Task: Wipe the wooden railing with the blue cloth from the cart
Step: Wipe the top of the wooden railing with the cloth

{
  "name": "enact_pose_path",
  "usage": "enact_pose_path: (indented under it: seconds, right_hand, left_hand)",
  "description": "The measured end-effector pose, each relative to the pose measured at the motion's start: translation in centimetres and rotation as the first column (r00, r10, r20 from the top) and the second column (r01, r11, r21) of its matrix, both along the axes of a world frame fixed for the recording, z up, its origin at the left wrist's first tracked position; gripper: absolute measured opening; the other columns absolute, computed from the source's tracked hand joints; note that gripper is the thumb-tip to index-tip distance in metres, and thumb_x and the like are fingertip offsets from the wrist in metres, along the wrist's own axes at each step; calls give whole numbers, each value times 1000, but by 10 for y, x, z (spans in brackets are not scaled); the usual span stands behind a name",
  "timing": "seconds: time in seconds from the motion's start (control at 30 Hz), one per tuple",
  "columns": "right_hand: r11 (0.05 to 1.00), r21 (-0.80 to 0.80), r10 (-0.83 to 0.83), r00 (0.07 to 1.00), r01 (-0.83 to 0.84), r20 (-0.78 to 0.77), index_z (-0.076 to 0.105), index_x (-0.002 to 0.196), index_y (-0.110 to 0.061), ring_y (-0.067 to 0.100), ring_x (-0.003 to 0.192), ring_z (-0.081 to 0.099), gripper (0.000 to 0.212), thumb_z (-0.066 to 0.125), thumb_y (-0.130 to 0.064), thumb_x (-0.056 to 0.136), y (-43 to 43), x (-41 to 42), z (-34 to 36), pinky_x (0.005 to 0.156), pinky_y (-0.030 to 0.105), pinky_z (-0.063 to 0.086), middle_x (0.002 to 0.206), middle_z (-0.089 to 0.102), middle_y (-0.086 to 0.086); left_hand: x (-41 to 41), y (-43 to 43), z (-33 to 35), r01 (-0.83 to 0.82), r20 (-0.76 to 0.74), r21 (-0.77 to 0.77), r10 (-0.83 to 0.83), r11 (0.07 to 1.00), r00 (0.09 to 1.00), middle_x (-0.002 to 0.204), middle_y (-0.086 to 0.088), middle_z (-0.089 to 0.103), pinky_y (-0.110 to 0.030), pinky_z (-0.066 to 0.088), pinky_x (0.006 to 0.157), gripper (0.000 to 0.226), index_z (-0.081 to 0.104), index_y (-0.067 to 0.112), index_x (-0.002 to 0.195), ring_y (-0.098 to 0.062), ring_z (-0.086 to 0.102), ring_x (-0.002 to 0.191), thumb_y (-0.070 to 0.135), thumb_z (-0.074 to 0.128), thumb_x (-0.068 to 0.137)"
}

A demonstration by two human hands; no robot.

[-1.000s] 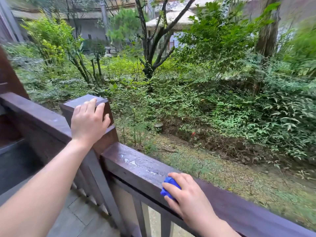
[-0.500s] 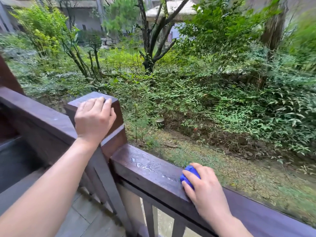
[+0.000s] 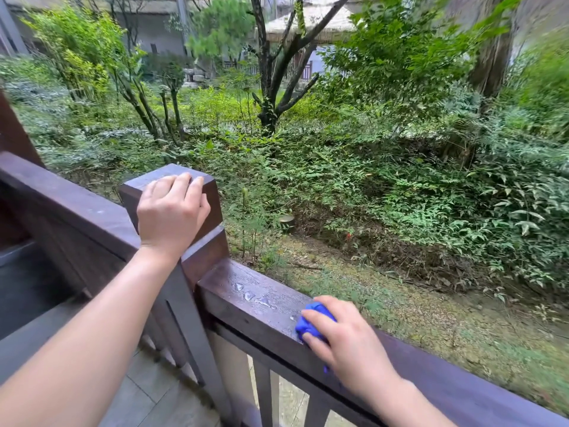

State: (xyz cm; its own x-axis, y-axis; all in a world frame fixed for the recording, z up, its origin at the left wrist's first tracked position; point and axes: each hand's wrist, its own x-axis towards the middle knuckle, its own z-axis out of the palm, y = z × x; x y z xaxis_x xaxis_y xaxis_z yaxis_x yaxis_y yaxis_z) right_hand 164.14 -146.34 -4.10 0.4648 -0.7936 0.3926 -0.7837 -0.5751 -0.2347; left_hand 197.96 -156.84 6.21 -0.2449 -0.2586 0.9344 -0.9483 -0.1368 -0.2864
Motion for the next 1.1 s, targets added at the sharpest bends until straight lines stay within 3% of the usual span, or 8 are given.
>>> enact_pose_path:
  seconds: [0.1, 0.27, 0.43, 0.6, 0.77, 0.93, 0.97, 1.1]
  right_hand:
    - [989, 24, -145, 989, 144, 31, 63, 114, -25, 28, 108, 49, 31, 57, -43, 90, -15, 6, 8, 96, 37, 43, 128, 52, 3]
    - [992, -12, 126, 992, -126, -15, 59, 111, -29, 27, 101, 52, 29, 51, -47, 90, 3, 22, -7, 91, 36, 47, 125, 54, 4]
    - [985, 37, -169, 985, 168, 30, 60, 120, -29, 26, 110, 46, 35, 52, -47, 91, -32, 26, 5, 97, 35, 40, 130, 49, 1]
    - [984, -20, 177, 984, -177, -19, 56, 111, -31, 26, 104, 51, 29, 50, -48, 88, -12, 41, -11, 91, 35, 47, 127, 51, 2]
    - [986, 59, -161, 986, 158, 52, 58, 121, -30, 26, 112, 43, 35, 50, -47, 91, -50, 40, 6, 97, 35, 39, 131, 48, 1]
    - [973, -7, 232, 972, -233, -29, 55, 115, -30, 28, 109, 48, 32, 52, -45, 87, -14, 58, -13, 95, 36, 44, 131, 49, 4]
    - [969, -17, 244, 968, -245, -55, 55, 117, -30, 28, 111, 48, 34, 52, -46, 87, -20, 54, -12, 96, 35, 43, 131, 50, 4]
    - [995, 33, -95, 995, 95, 18, 57, 121, -27, 28, 112, 43, 35, 49, -46, 92, -54, 67, 7, 98, 34, 38, 131, 46, 3]
  left_hand:
    - [-1, 2, 1, -1, -17, 17, 2, 1000, 1000, 108, -9, 73, -42, 53, 81, 23, 69, 13, 108, -34, 67, 93, 21, 54, 92]
    - [-1, 1, 2, 4, -25, 6, -4, 1000, 1000, 106, -9, 73, -42, 53, 80, 22, 69, 14, 107, -33, 67, 93, 21, 55, 91]
    - [-2, 3, 2, -1, -35, 34, 2, 999, 999, 107, -9, 73, -42, 54, 82, 23, 69, 13, 108, -33, 68, 94, 21, 55, 92]
    - [0, 2, 2, 11, -35, 22, -10, 1000, 999, 107, -8, 74, -41, 54, 82, 23, 70, 14, 108, -32, 68, 94, 21, 55, 92]
    - [-1, 3, 2, 15, -25, 27, -15, 1000, 1000, 107, -7, 74, -41, 55, 81, 23, 70, 14, 108, -32, 68, 93, 22, 55, 92]
    - [0, 1, 1, 24, -39, 3, -23, 1000, 999, 106, -7, 74, -40, 54, 81, 22, 71, 14, 105, -32, 68, 93, 21, 56, 91]
    - [0, 2, 1, 24, -40, 2, -23, 1000, 999, 106, -7, 74, -41, 55, 82, 22, 71, 14, 105, -32, 69, 93, 21, 56, 91]
    - [-2, 4, 3, 32, -41, 7, -31, 999, 999, 105, -7, 75, -40, 56, 82, 21, 73, 14, 104, -32, 69, 93, 20, 58, 90]
